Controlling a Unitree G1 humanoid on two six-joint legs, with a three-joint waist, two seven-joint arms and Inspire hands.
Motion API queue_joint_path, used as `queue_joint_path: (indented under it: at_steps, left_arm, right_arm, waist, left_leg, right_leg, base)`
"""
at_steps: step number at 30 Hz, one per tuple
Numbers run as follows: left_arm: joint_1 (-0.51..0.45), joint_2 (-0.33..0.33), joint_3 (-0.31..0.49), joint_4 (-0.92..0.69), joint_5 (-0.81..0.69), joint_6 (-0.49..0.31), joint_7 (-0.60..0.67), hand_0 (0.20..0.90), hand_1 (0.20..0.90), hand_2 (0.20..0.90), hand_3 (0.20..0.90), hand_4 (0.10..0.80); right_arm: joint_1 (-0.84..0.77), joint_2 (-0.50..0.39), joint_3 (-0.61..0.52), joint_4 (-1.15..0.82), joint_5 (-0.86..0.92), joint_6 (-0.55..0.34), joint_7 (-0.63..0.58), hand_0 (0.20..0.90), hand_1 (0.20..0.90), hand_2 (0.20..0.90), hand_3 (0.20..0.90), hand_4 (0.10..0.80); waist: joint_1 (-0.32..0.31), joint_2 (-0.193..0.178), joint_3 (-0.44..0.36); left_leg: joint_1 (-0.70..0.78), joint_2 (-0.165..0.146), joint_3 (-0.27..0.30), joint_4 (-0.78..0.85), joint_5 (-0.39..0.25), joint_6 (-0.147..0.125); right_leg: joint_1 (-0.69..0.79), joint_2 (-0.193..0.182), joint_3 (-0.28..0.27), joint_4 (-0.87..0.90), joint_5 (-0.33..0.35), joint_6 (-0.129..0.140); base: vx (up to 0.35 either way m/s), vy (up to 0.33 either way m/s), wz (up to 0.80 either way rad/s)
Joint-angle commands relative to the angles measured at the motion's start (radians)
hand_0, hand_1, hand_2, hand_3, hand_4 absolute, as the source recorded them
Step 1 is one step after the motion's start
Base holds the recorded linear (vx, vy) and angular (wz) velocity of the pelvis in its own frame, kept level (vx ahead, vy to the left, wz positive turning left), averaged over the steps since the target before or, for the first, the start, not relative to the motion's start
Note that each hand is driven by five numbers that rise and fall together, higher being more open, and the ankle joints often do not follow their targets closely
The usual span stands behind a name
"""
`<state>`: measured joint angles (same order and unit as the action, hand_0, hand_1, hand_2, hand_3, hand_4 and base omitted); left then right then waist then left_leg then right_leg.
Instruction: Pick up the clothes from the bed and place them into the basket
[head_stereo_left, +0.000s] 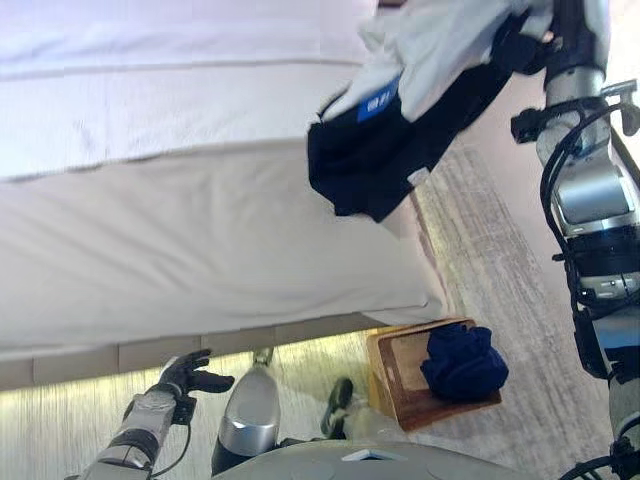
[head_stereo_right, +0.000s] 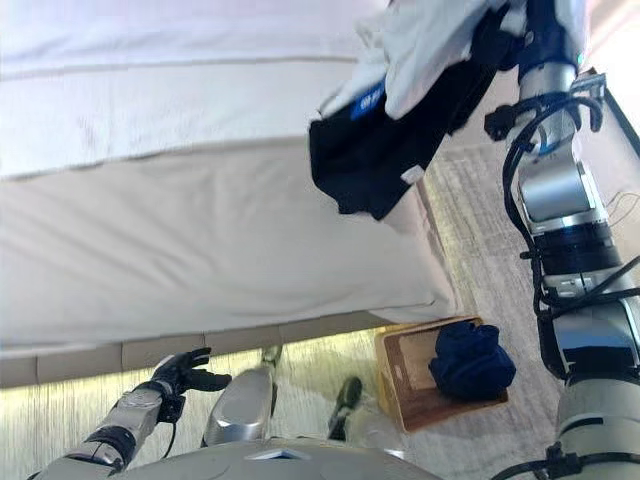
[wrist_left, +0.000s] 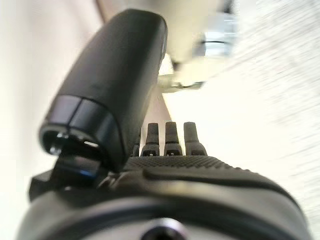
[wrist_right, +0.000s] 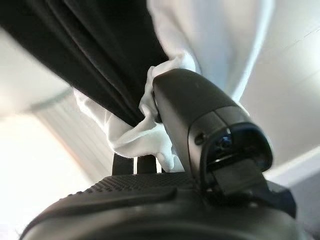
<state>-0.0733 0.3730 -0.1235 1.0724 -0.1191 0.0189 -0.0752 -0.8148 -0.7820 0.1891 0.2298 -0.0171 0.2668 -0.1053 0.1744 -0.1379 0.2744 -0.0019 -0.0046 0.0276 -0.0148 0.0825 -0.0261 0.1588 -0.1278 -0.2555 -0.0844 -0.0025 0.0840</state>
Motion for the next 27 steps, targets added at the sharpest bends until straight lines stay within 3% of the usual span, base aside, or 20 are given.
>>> queue_joint_path:
  at_steps: [1, 3, 11, 16, 21, 25, 27]
  left_arm:
    - [0.060, -0.050, -0.115, 0.062, 0.010, -0.015, -0.015, 0.900, 0.900, 0.900, 0.900, 0.800]
    - [0.066, -0.063, -0.130, 0.064, 0.013, -0.011, -0.013, 0.900, 0.900, 0.900, 0.900, 0.800]
    - [0.080, -0.054, -0.144, 0.111, 0.036, 0.007, -0.004, 0.900, 0.900, 0.900, 0.900, 0.800]
    - [0.100, -0.035, -0.126, 0.122, 0.049, 0.017, -0.001, 0.900, 0.900, 0.900, 0.900, 0.800]
    - [0.109, -0.029, -0.113, 0.134, 0.058, 0.015, -0.007, 0.900, 0.900, 0.900, 0.900, 0.800]
    - [0.114, -0.038, -0.113, 0.148, 0.055, -0.003, -0.011, 0.900, 0.900, 0.900, 0.900, 0.800]
    - [0.111, -0.039, -0.112, 0.144, 0.060, -0.006, -0.021, 0.900, 0.900, 0.900, 0.900, 0.800]
  right_arm:
    - [-0.065, -0.087, 0.063, -0.023, 0.014, -0.160, 0.116, 0.300, 0.300, 0.300, 0.200, 0.100]
    - [-0.073, -0.071, 0.083, -0.005, 0.022, -0.208, 0.157, 0.300, 0.300, 0.300, 0.200, 0.100]
    - [-0.171, 0.023, 0.163, 0.030, 0.050, -0.289, 0.128, 0.300, 0.300, 0.300, 0.200, 0.100]
    - [-0.237, 0.047, 0.205, 0.052, 0.061, -0.237, 0.058, 0.300, 0.300, 0.300, 0.200, 0.100]
    - [-0.270, 0.067, 0.202, 0.071, 0.089, -0.226, -0.013, 0.300, 0.300, 0.300, 0.200, 0.100]
    - [-0.286, 0.092, 0.179, 0.057, 0.116, -0.232, -0.137, 0.300, 0.300, 0.300, 0.200, 0.100]
    - [-0.286, 0.094, 0.169, 0.059, 0.086, -0.193, -0.136, 0.300, 0.300, 0.300, 0.200, 0.100]
  waist:
    - [0.006, 0.025, -0.206]
    - [0.014, 0.021, -0.206]
    - [0.075, 0.003, -0.189]
    - [0.114, -0.002, -0.179]
    - [0.133, 0.002, -0.181]
    - [0.143, 0.010, -0.185]
    - [0.146, 0.014, -0.189]
  left_leg:
    - [0.089, 0.003, -0.017, -0.069, -0.092, 0.016]
    - [0.091, 0.002, -0.019, -0.070, -0.089, 0.012]
    - [0.075, -0.002, -0.053, -0.071, -0.070, -0.001]
    - [0.076, -0.005, -0.079, -0.072, -0.067, -0.004]
    - [0.076, -0.008, -0.099, -0.072, -0.063, -0.007]
    - [0.077, -0.014, -0.116, -0.072, -0.062, -0.008]
    - [0.076, -0.017, -0.123, -0.072, -0.061, -0.010]
  right_leg:
    - [-0.012, 0.058, -0.050, 0.050, -0.022, -0.020]
    - [-0.002, 0.062, -0.059, 0.032, -0.017, -0.024]
    - [0.016, 0.066, -0.107, -0.003, -0.007, -0.030]
    - [0.030, 0.070, -0.128, -0.003, -0.015, -0.034]
    - [0.041, 0.070, -0.144, -0.003, -0.021, -0.035]
    - [0.051, 0.070, -0.154, -0.003, -0.025, -0.037]
    - [0.055, 0.069, -0.158, -0.003, -0.026, -0.037]
  base:
    - [0.052, -0.010, -0.11]
    - [0.029, -0.003, -0.11]
    - [-0.010, 0.006, 0.10]
    - [-0.018, 0.017, 0.19]
    - [-0.019, 0.036, 0.19]
    - [-0.015, 0.041, 0.15]
    - [-0.010, 0.044, 0.09]
